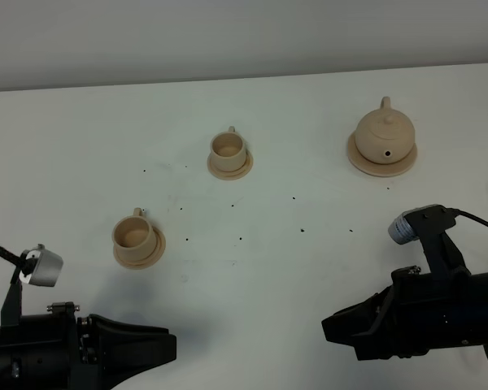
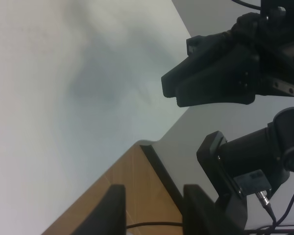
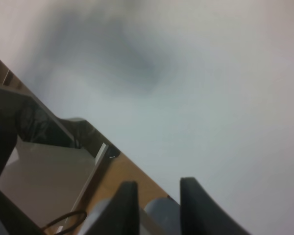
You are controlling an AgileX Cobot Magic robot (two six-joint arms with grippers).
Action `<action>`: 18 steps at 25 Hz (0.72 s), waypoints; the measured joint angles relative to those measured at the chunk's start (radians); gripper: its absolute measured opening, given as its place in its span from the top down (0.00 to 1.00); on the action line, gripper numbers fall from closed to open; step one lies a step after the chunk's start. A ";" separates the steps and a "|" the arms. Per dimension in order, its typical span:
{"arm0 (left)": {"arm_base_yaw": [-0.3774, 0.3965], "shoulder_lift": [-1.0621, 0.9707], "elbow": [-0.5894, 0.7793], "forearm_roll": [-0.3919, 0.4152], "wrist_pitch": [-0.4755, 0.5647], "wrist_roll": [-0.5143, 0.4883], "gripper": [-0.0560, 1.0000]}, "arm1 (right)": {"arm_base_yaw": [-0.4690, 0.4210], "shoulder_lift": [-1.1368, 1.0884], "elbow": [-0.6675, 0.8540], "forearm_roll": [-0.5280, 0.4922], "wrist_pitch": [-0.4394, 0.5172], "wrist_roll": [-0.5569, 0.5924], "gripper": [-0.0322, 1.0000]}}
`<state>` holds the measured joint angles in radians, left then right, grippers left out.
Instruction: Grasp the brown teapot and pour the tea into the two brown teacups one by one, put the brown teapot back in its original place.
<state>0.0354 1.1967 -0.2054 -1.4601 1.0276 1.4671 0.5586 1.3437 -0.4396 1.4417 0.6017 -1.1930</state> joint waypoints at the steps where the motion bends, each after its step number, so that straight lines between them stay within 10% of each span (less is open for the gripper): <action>1: 0.000 0.000 0.000 0.000 0.000 0.000 0.63 | 0.000 0.000 0.000 0.000 0.000 0.000 0.74; 18: 0.000 -0.018 -0.004 -0.004 0.000 -0.013 0.63 | 0.000 0.000 0.000 0.000 -0.001 -0.012 0.74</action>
<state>0.0354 1.1787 -0.2098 -1.4643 1.0276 1.4544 0.5586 1.3437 -0.4396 1.4417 0.6006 -1.2054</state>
